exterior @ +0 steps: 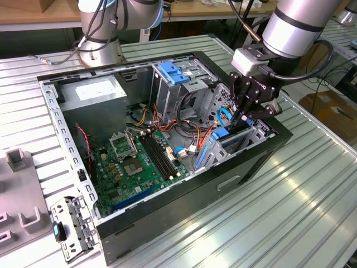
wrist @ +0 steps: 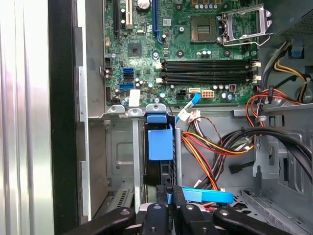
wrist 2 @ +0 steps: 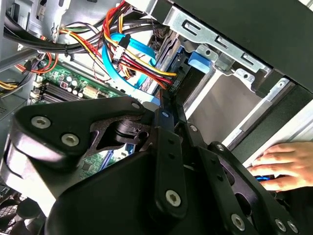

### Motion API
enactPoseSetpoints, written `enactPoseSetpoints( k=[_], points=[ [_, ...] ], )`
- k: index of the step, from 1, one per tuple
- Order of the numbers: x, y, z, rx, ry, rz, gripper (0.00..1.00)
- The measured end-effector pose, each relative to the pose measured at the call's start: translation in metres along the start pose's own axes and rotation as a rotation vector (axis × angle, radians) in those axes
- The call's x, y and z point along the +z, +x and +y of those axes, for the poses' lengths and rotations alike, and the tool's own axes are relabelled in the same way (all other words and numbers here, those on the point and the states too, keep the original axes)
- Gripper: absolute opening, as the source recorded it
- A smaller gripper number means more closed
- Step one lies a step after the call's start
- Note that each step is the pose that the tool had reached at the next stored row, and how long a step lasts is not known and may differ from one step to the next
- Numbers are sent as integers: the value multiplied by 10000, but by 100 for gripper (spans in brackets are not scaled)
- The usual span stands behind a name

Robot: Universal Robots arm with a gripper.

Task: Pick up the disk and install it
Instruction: 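Insert the second disk wire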

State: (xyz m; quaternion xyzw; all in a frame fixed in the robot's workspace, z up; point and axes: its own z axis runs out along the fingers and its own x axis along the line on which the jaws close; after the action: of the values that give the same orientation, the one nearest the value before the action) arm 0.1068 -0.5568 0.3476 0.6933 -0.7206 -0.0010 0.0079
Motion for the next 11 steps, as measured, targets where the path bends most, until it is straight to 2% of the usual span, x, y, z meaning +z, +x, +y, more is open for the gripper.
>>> enactPoseSetpoints(
  k=[1,5,11],
  points=[
    [-14,0,0,0,0,3,16],
    [-13,0,0,0,-1,-24,16],
    [-5,-2,-1,0,-1,-30,16]
  ],
)
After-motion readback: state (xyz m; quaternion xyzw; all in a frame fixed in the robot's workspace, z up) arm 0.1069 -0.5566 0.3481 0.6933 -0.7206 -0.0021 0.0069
